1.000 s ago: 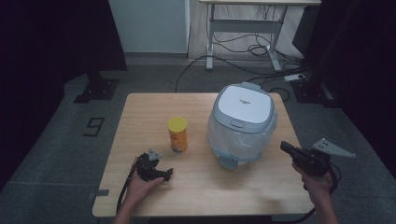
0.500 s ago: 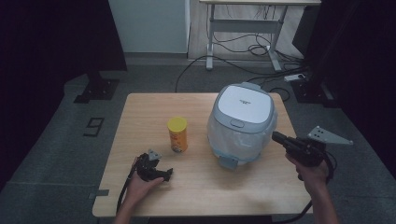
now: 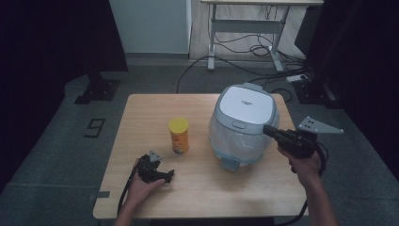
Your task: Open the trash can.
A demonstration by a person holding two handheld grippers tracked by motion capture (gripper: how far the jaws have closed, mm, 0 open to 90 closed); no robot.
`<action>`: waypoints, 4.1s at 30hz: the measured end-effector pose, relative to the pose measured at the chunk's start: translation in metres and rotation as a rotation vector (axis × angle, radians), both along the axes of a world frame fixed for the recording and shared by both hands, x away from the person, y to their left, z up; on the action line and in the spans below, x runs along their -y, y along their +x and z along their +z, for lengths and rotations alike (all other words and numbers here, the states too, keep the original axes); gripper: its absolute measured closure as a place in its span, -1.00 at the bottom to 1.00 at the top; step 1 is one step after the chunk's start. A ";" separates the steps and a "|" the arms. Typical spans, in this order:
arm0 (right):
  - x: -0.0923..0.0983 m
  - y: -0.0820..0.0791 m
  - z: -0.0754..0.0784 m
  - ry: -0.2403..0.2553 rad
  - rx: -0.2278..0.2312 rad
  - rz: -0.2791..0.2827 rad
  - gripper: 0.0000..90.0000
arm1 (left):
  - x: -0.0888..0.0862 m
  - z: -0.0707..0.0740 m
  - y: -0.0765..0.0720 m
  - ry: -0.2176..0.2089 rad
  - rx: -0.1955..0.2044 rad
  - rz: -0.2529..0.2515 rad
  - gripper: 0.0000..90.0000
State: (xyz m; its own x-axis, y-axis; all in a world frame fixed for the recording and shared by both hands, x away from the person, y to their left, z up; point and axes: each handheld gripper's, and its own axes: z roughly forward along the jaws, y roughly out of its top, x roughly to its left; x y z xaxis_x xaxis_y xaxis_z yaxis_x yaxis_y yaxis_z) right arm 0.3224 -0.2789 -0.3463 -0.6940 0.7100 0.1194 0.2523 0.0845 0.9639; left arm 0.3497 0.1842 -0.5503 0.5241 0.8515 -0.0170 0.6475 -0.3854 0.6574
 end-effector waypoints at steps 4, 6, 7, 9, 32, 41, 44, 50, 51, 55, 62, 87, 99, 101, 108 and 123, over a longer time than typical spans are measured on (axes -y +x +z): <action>-0.005 0.004 0.002 -0.006 0.001 0.010 0.98 | 0.000 0.000 0.000 0.000 0.000 0.000 -1.00; -0.009 0.006 0.002 -0.010 0.000 0.017 0.98 | 0.000 0.000 0.000 0.000 0.000 0.000 -1.00; -0.010 0.007 0.002 -0.012 0.000 0.018 0.98 | 0.000 0.000 0.000 0.000 0.001 0.000 -1.00; -0.013 0.010 0.003 -0.013 -0.002 0.022 0.98 | 0.000 0.000 0.000 0.000 0.001 0.001 -1.00; -0.045 0.034 0.003 -0.039 -0.029 0.071 0.98 | 0.000 0.000 0.000 0.001 0.000 -0.001 -1.00; -0.051 0.039 -0.002 -0.031 -0.048 0.085 0.98 | 0.000 0.000 0.000 0.001 0.000 -0.001 -1.00; -0.052 0.038 -0.002 -0.026 -0.053 0.085 0.98 | 0.000 0.000 0.000 0.001 0.000 0.000 -1.00; -0.053 0.037 -0.002 -0.034 -0.051 0.089 0.98 | 0.000 0.000 0.000 0.001 0.000 0.000 -1.00; -0.052 0.037 -0.003 -0.031 -0.053 0.089 0.98 | 0.000 0.000 0.000 0.000 0.000 0.000 -1.00; -0.051 0.038 -0.003 -0.021 -0.066 0.095 0.98 | 0.000 0.000 0.000 0.001 0.000 0.000 -1.00; -0.052 0.037 -0.003 -0.024 -0.061 0.094 0.98 | 0.000 0.000 0.000 0.001 0.001 0.000 -1.00; -0.046 0.031 0.000 -0.023 -0.031 0.082 0.85 | 0.000 0.000 -0.001 0.000 0.002 0.001 -1.00; -0.015 -0.010 -0.018 -0.009 0.043 -0.007 -0.10 | 0.000 0.000 -0.001 -0.001 0.002 0.002 -1.00; -0.006 -0.021 -0.030 0.013 0.042 -0.016 -0.19 | 0.000 0.000 -0.001 -0.001 0.002 0.002 -1.00; 0.005 -0.033 -0.055 -0.014 0.032 -0.054 -0.32 | 0.000 0.000 -0.001 -0.001 0.003 0.002 -1.00; 0.028 -0.019 -0.138 -0.089 -0.144 -0.161 -0.46 | 0.000 0.000 -0.001 0.001 0.002 0.000 -1.00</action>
